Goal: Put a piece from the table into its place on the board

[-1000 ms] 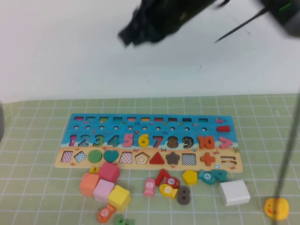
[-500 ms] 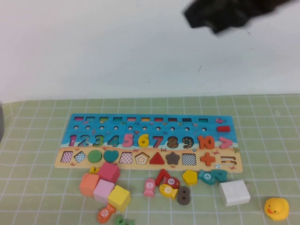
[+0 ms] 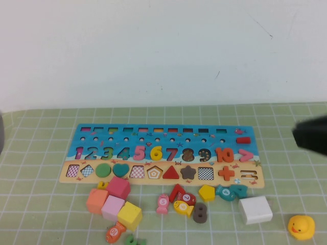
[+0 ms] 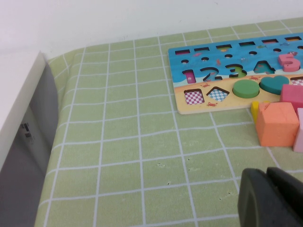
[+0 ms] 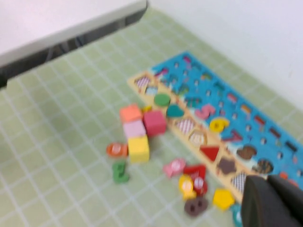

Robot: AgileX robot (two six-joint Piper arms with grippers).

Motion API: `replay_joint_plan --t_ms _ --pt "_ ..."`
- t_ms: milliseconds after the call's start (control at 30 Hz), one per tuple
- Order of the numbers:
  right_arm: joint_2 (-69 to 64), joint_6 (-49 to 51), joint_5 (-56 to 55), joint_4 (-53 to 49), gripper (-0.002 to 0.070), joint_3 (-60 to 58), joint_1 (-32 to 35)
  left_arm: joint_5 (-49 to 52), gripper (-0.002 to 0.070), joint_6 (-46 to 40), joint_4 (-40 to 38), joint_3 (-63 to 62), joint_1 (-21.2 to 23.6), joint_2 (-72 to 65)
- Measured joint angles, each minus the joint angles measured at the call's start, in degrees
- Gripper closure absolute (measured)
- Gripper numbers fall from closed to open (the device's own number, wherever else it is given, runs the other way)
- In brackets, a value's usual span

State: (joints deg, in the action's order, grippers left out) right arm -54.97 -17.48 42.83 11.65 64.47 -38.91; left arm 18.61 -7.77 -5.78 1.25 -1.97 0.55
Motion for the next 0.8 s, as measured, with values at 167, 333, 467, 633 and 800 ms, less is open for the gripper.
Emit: replay_joint_plan --t_ms 167,333,467,633,800 --pt "5.3 0.0 4.2 -0.2 0.0678 -5.5 0.0 0.0 0.0676 0.0 0.0 0.0 0.0 0.0" --pt "9.2 3.2 8.0 -2.3 0.0678 -11.5 0.0 0.0 0.0676 0.0 0.0 0.0 0.0 0.0" --pt "14.0 2.2 -4.9 -3.5 0.0678 -21.0 0.0 0.0 0.0676 0.0 0.0 0.0 0.0 0.0" --pt "19.8 1.6 -28.7 -4.9 0.0678 -36.6 0.0 0.0 0.0676 0.0 0.0 0.0 0.0 0.0" --pt "24.4 1.6 -50.2 -2.9 0.0678 -50.3 0.0 0.0 0.0676 0.0 0.0 0.0 0.0 0.0"
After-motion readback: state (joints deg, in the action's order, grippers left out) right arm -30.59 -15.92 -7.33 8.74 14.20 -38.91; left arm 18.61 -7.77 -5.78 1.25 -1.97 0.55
